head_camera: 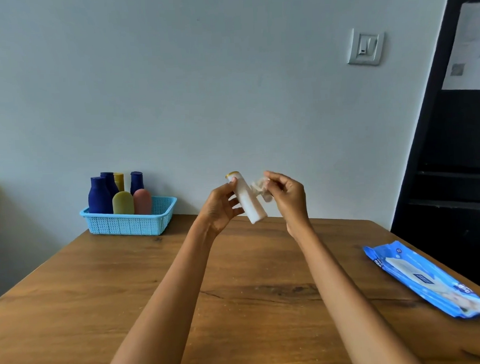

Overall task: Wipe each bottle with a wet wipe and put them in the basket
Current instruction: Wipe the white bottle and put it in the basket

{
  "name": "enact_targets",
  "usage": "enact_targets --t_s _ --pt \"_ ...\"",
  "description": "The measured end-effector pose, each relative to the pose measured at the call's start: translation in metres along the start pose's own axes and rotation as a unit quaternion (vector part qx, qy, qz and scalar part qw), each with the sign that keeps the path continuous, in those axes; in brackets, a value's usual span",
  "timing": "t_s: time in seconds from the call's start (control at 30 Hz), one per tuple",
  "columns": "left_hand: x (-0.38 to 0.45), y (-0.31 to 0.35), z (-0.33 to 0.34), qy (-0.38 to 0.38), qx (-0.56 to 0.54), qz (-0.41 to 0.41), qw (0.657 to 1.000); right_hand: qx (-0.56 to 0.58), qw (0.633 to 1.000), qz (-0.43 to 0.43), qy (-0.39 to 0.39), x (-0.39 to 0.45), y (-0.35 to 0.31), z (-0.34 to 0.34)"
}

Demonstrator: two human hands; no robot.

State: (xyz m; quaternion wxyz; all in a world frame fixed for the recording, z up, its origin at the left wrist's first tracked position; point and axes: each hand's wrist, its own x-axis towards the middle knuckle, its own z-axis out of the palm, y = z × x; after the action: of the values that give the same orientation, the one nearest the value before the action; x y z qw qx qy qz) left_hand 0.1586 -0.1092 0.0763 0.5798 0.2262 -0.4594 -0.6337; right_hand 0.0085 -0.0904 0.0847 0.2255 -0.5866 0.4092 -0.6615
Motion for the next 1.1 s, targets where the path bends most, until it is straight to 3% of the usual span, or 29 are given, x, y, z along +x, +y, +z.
enact_targets --t_s 0.1,0.23,0.47,0.7,0.93,1.1 --pt "-0.002 -0.004 0.008 -0.043 0.04 -0.003 0.998 0.031 0.999 0.009 -0.037 -0.003 -0.003 0.012" --pt "0.001 0.002 0.006 -0.022 0.03 0.028 0.999 -0.06 0.993 0.0 -0.102 -0.009 -0.006 0.021" --pt "0.006 0.003 0.004 0.055 0.032 0.056 0.996 -0.128 0.985 0.065 -0.099 -0.008 0.005 0.016" --pt "0.008 -0.009 0.012 0.073 0.123 0.088 0.986 -0.097 0.973 0.202 -0.061 -0.005 0.009 0.016" --pt "0.01 -0.011 0.009 0.116 0.15 0.075 0.979 -0.071 0.98 0.158 -0.098 -0.003 -0.009 0.005" --pt "0.005 -0.016 0.017 0.088 0.169 0.036 0.981 0.05 0.994 0.097 0.004 0.003 -0.007 0.0"
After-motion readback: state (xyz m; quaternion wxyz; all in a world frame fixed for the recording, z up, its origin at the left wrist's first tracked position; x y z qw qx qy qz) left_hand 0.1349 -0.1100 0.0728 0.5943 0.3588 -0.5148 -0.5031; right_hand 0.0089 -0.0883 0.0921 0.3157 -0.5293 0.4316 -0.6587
